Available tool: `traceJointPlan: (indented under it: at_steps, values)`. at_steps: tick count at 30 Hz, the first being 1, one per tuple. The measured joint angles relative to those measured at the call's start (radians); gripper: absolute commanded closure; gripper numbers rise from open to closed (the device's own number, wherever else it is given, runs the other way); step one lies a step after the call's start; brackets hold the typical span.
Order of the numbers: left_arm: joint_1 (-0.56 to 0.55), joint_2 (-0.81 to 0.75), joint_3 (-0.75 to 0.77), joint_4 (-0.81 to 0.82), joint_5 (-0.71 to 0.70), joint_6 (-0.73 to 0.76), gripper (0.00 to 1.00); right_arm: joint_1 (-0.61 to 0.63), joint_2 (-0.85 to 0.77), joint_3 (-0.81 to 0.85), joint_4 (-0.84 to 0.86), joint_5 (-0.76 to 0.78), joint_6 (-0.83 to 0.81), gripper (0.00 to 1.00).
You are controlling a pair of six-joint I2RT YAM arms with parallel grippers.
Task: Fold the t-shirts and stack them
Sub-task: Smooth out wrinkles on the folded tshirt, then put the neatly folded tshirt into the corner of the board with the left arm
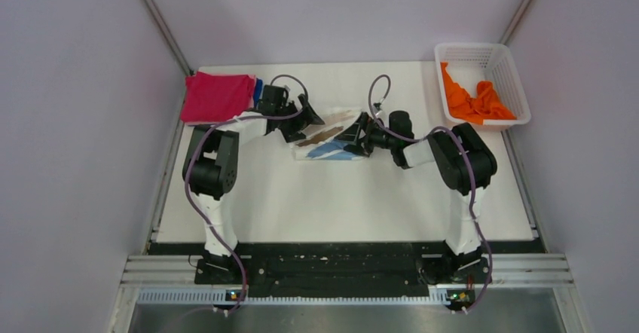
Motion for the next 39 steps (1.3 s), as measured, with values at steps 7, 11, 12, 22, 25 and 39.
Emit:
traceJointPlan:
  at_steps: [7,11,12,22,25,39]
  values:
    - [0.01,-0.026,0.0,-0.02,-0.003,0.054,0.01,-0.003,-0.075,0.002,-0.13,0.034,-0.085,0.01]
    - [0.011,-0.115,-0.001,-0.072,-0.064,0.139,0.01,-0.018,-0.217,0.001,-0.27,0.108,-0.175,0.01]
    - [0.011,-0.132,0.002,-0.085,-0.081,0.156,0.01,-0.02,-0.262,0.0,-0.296,0.135,-0.198,0.01]
    - [0.021,-0.023,0.192,-0.257,-0.21,0.281,0.01,-0.024,-0.592,-0.18,-0.398,0.333,-0.288,0.01]
    - [0.021,0.05,0.244,-0.306,-0.234,0.301,0.01,-0.024,-0.625,-0.213,-0.464,0.381,-0.306,0.01]
    - [-0.047,0.188,0.373,-0.365,-0.241,0.319,0.41,-0.024,-0.713,-0.217,-0.541,0.49,-0.362,0.01]
